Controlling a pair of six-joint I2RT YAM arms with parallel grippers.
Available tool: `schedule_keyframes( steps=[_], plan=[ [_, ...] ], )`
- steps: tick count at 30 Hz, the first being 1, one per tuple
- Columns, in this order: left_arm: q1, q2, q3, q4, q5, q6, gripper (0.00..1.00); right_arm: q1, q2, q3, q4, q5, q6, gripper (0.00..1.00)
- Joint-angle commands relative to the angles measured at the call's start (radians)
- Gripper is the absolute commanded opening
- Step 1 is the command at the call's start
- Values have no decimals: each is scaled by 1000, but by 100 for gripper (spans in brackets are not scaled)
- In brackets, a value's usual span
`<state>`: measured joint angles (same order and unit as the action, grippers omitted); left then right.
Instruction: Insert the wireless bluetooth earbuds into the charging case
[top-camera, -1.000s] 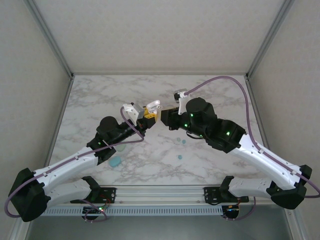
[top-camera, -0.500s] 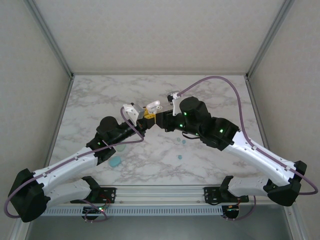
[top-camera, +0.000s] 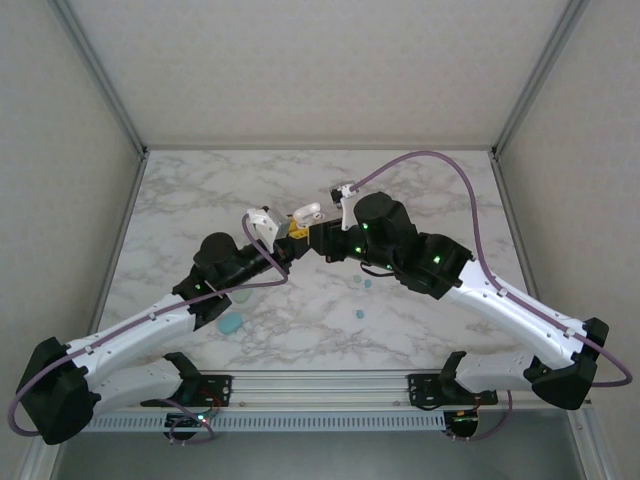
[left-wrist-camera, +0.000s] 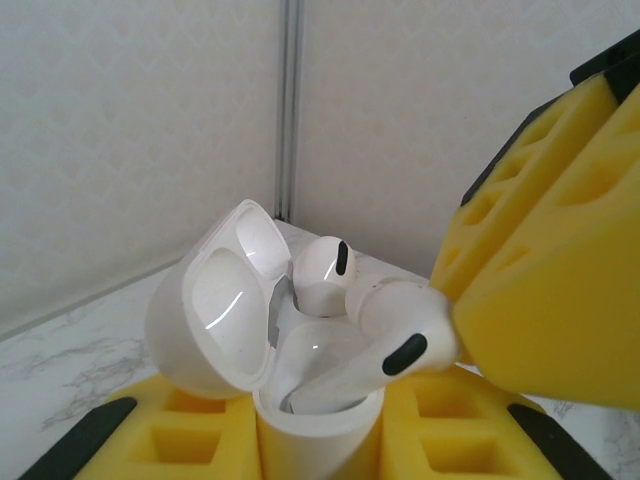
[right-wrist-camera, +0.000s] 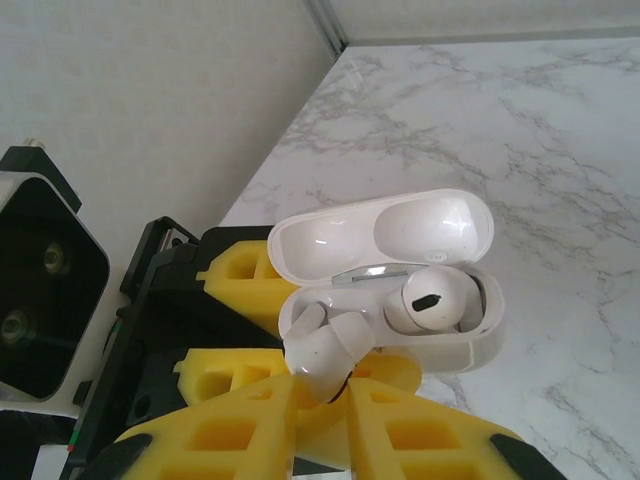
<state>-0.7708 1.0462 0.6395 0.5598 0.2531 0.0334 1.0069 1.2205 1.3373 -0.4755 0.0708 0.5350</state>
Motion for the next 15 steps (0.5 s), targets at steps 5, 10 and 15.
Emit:
schedule_keyframes(
  steps=[5, 10, 15],
  plan=[
    [-4, -23, 34, -6, 35, 16, 4, 2, 6, 31, 38, 40, -6, 22],
    [-4, -25, 34, -9, 36, 17, 4, 2, 16, 37, 35, 46, -4, 22],
    [-4, -24, 40, -11, 37, 18, 4, 2, 30, 49, 29, 41, -10, 22]
  ],
)
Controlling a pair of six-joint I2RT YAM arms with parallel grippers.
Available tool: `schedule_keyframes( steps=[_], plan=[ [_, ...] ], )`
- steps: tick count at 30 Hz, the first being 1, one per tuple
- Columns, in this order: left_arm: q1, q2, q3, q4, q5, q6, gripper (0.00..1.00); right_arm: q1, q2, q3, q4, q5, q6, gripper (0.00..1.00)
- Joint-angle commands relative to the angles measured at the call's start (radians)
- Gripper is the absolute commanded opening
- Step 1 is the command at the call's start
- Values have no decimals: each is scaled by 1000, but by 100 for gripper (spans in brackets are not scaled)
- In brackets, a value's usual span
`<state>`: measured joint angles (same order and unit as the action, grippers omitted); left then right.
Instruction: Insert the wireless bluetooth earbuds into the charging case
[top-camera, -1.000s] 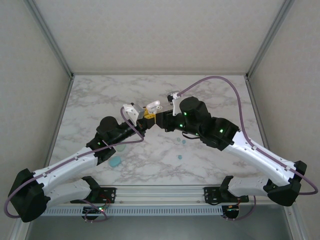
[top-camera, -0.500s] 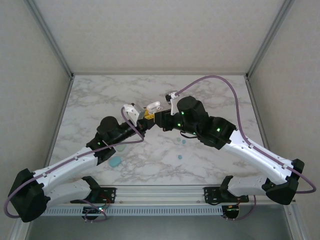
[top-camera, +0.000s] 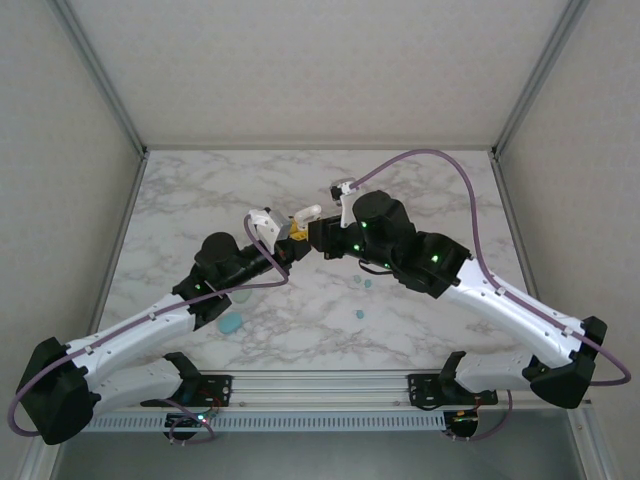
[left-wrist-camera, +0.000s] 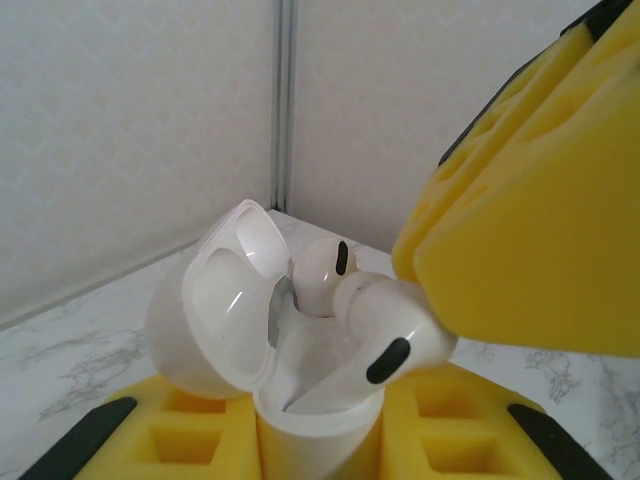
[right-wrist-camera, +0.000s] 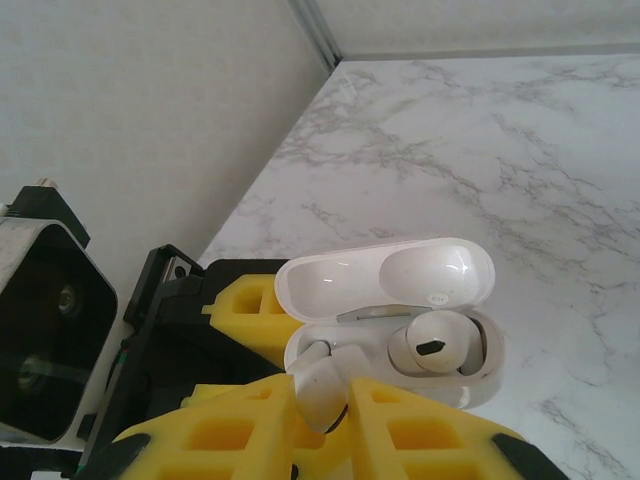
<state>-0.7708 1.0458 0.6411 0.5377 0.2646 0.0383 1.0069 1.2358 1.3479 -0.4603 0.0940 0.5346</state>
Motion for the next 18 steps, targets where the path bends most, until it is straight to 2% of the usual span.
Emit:
schedule_keyframes(
  steps=[1, 12, 18],
  plan=[
    [-4, -24, 38, 11, 26, 14, 4, 2, 17, 40, 14, 16, -10, 23],
    [-5, -17, 41, 13, 36, 15, 4, 0, 30, 51, 0, 56, -12, 25],
    [-4, -20, 36, 5, 27, 24, 4, 1, 9, 62, 8, 27, -2, 27]
  ],
)
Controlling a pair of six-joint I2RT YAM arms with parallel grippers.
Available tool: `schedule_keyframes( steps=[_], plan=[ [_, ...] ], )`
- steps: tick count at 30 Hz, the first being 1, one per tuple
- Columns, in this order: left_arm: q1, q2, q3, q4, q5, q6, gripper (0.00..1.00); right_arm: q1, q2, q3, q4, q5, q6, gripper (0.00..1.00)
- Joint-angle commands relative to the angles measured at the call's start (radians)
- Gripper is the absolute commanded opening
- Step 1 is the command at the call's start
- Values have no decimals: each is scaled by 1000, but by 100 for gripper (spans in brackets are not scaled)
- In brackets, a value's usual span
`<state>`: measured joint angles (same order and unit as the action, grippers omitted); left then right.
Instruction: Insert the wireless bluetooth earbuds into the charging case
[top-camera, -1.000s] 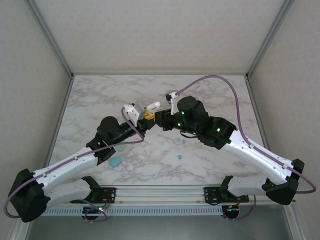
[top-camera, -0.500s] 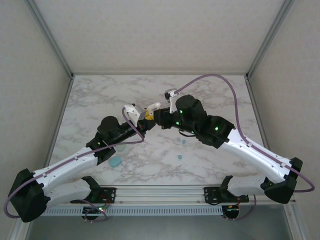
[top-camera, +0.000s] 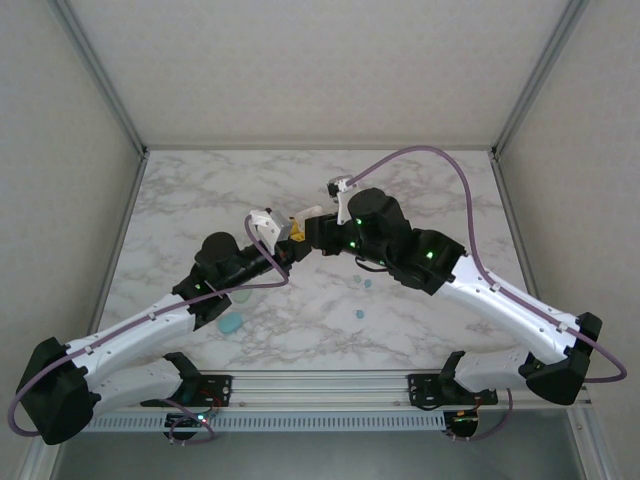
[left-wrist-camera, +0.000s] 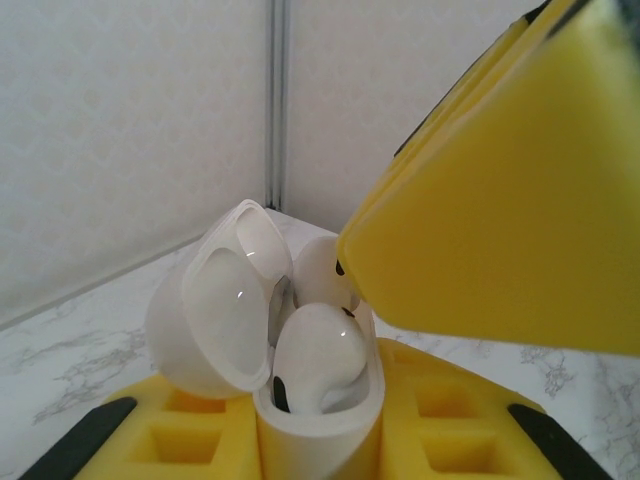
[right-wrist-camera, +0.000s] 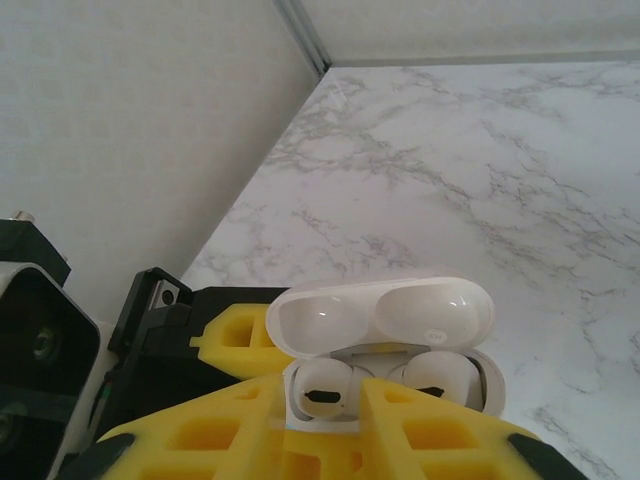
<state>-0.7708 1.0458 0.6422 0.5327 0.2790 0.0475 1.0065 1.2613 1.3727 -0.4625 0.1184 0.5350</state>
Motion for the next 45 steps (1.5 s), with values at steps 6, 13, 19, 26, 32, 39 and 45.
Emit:
schedule_keyframes(
  steps=[6, 13, 19, 26, 32, 39, 45],
  plan=[
    [-4, -21, 34, -49, 9, 65, 4, -3, -120, 4, 36, 47, -2, 32],
    [-4, -36, 58, -148, 98, 162, 4, -206, -90, 55, -136, -69, 109, 38],
    [-5, -57, 103, -275, 166, 243, 5, -290, 79, 205, -281, -279, 71, 47],
    [-6, -53, 120, -298, 163, 260, 5, -290, 226, 316, -375, -417, 8, 51],
    [-5, -43, 120, -277, 125, 242, 5, -290, 208, 284, -401, -454, -30, 50],
    [-6, -27, 125, -262, 101, 212, 5, -290, 133, 202, -369, -494, -40, 45],
    [-5, -15, 135, -259, 86, 194, 5, -290, 85, 149, -357, -449, -21, 44]
  ],
)
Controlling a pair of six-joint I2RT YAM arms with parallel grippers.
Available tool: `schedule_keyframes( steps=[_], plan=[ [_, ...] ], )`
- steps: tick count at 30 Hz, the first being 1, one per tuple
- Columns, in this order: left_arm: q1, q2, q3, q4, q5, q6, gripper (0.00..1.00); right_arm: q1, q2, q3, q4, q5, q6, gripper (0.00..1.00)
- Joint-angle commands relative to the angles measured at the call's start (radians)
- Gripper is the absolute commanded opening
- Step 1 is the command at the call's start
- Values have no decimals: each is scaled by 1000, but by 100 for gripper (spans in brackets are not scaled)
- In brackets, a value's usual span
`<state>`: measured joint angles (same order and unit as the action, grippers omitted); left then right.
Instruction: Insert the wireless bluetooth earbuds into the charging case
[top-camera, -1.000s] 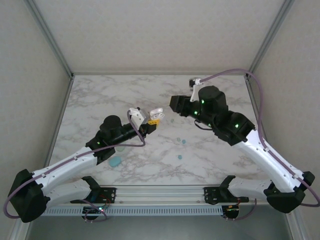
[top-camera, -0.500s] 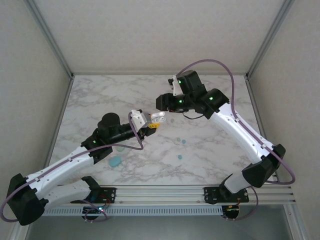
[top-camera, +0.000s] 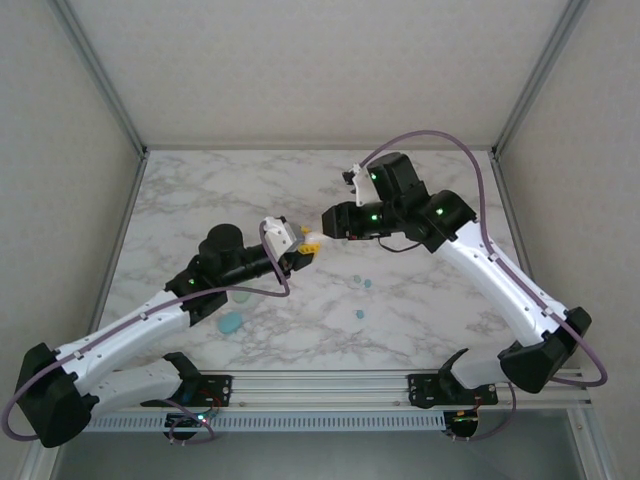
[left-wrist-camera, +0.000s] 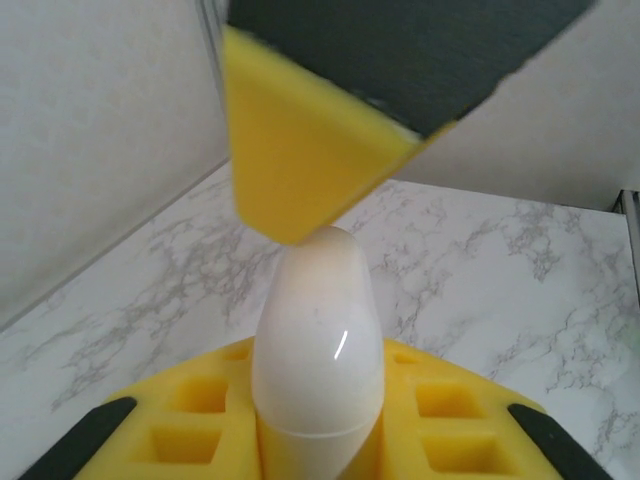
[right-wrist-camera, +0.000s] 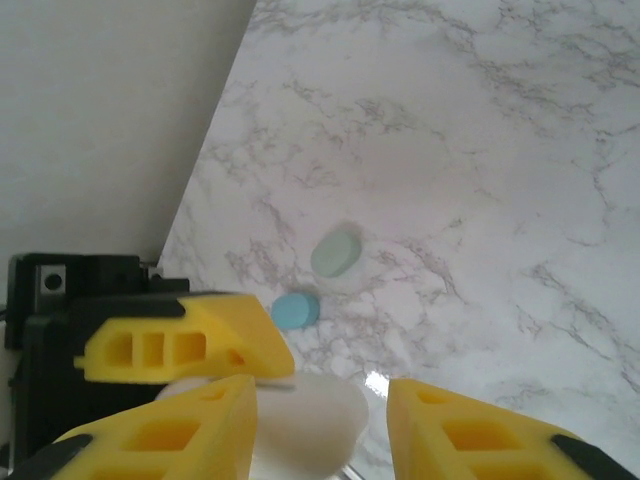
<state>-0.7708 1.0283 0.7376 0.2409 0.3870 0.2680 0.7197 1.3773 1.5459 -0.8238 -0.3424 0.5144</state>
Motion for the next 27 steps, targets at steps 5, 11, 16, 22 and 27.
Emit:
schedule_keyframes(
  steps=[5, 11, 16, 22, 27],
  plan=[
    [-5, 36, 55, 8, -45, -81, 6, -3, -115, -96, 34, 238, 36, 50],
    [12, 157, 63, -18, -142, -312, 6, -26, -268, -305, 126, 461, 114, 60],
    [56, 331, 144, -99, -137, -535, 7, -77, -319, -410, 124, 447, 145, 62],
    [156, 618, 311, -170, 48, -755, 4, -100, -366, -487, 116, 424, 169, 63],
    [211, 799, 478, -298, 104, -824, 6, -105, -414, -546, 121, 423, 206, 63]
  ],
)
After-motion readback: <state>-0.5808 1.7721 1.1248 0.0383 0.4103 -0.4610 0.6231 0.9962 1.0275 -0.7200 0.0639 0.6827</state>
